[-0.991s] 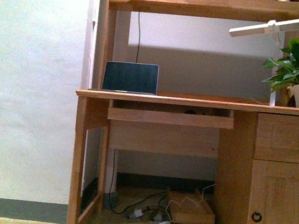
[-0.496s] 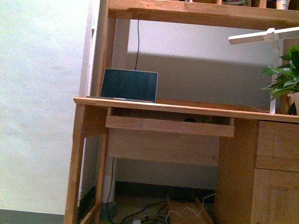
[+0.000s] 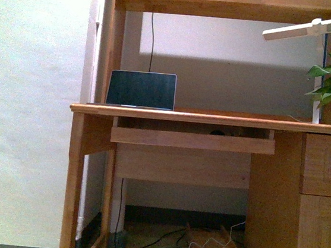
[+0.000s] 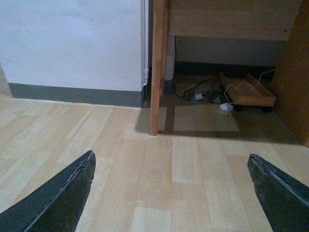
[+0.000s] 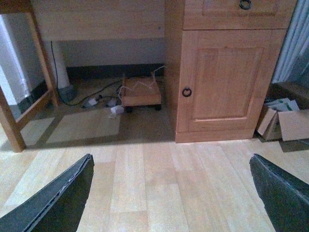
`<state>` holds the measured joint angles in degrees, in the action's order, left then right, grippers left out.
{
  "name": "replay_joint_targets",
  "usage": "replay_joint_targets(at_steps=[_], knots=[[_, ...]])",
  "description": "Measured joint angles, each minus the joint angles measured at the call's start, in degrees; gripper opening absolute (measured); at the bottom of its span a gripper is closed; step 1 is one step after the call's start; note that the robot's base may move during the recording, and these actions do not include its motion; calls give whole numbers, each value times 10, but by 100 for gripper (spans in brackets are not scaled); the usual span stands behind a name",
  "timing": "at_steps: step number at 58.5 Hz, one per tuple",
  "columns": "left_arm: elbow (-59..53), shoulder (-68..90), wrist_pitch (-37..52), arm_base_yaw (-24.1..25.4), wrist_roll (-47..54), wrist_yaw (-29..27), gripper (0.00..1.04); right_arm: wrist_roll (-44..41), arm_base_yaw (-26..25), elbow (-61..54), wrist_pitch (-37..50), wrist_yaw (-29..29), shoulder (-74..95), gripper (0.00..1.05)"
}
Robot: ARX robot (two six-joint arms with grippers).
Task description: Place mouse
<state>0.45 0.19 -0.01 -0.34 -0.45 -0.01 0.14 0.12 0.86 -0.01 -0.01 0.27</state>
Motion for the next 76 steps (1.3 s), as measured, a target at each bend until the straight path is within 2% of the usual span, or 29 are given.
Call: replay_joint_targets(at_steps=[76], knots=[[0,0,0,0,0,0,97,0,0,0,0,0,0,97]])
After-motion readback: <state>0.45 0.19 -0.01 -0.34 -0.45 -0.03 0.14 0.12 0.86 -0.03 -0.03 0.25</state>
